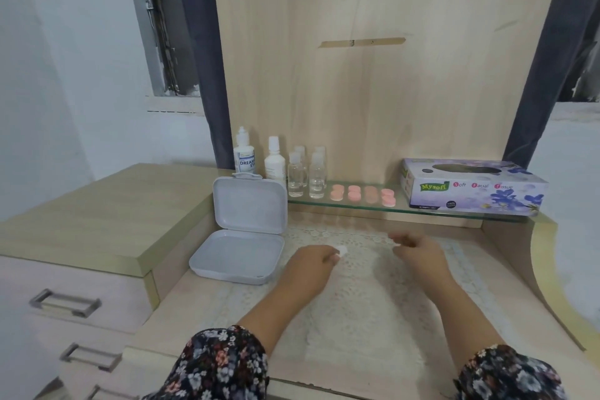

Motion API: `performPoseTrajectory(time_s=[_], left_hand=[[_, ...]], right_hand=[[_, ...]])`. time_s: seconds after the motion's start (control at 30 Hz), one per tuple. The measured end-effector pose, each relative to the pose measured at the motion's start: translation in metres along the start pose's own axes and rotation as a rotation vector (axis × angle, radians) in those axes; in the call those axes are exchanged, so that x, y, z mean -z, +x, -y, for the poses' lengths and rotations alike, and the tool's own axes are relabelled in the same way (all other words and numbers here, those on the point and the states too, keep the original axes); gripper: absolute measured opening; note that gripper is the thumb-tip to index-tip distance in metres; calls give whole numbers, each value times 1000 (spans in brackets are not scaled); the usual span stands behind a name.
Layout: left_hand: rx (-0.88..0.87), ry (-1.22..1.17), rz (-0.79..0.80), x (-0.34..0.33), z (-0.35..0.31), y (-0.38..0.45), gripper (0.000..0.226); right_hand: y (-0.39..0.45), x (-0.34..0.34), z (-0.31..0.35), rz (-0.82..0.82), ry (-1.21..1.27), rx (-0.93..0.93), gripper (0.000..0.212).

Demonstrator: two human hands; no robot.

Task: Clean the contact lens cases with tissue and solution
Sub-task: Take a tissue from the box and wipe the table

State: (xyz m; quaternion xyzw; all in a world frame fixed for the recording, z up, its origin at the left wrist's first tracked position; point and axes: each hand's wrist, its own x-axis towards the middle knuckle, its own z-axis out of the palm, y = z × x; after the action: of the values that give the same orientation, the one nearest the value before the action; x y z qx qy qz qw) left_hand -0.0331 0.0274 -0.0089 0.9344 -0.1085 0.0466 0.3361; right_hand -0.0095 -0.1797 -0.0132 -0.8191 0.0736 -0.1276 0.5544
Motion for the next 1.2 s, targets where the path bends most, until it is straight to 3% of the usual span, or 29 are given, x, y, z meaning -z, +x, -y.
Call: performPoseTrajectory(time_s=[0.13,0.27,0.33,0.47,0.6,0.7,0.8,0.9,1.03,1.2], left_hand=[[65,-486,-58,21,-7,6,20],[114,-683,-36,36,-11,2,20],[118,-737,-51,39,-10,-2,20],[143,-791,-76,45,-5,-10,19],[109,-748,-101,51,0,-15,17],[108,-756,-201,55,5,-18,4],[137,-744,-310,59,11,-21,14],[170,-750,-370,69,15,-27,10],[286,-884,-383,92,30,-47,16],[278,-815,-348,119,66,-91,23]], right_hand=[[-15,-16,25,388,-36,125,51],[-24,-39,42,266,36,201,8],[-28,-47,49,204,45,207,6],[-40,-59,62,258,24,243,29],[-47,-67,72,251,-21,236,5],[-49,-72,79,214,-1,196,14],[-55,-79,91,224,73,150,13],[-61,-89,102,259,199,95,8],[-75,-109,117,397,325,-4,17],[-99,-139,136,633,390,-87,8]])
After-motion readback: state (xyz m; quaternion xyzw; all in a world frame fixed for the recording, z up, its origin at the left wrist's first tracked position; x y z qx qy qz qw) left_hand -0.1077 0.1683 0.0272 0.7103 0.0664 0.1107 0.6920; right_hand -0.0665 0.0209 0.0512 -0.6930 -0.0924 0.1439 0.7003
